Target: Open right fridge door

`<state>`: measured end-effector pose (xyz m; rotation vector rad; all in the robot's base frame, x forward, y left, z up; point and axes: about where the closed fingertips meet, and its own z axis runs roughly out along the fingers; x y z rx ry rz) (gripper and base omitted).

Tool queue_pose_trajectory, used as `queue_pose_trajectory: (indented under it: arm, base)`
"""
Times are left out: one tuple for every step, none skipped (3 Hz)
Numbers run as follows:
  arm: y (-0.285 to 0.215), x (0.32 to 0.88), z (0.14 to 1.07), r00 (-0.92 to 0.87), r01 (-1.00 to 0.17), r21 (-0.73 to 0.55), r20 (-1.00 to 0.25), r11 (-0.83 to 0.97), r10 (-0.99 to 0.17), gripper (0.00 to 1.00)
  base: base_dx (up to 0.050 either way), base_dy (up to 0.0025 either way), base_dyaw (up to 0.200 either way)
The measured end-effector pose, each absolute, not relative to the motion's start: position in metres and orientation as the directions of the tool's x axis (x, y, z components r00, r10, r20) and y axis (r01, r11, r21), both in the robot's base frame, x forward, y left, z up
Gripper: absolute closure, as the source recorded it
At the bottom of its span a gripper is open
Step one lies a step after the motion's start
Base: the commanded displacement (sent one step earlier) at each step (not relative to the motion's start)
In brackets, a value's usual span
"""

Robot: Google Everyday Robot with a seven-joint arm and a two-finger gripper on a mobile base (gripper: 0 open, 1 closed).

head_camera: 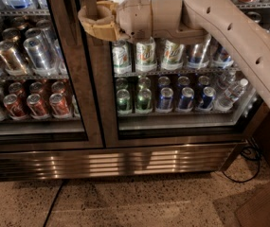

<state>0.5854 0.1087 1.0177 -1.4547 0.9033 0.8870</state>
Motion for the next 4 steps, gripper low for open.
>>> queue_pose_trajectory:
  arm:
    - [0.1088, 0.5854, 1.0177, 0.418, -0.908, -0.416, -0.907, -0.054, -0.046, 1.00]
    - [0.1113, 0.5852, 1.0176, 0.419, -0.907, -0.416, -0.907, -0.065, -0.048, 1.00]
    - [0.1142, 0.5850, 1.0178, 0.422, -0.905, -0.417, -0.906, -0.079, -0.049, 1.00]
    - [0.1157, 0.5835, 1.0210, 0.433, -0.899, -0.425, -0.899, -0.106, -0.062, 1.00]
  base:
    - [0.000, 0.00000, 0.000]
    - [0.000, 0.00000, 0.000]
    - [0.000, 0.00000, 0.000]
    - [0.000, 0.00000, 0.000]
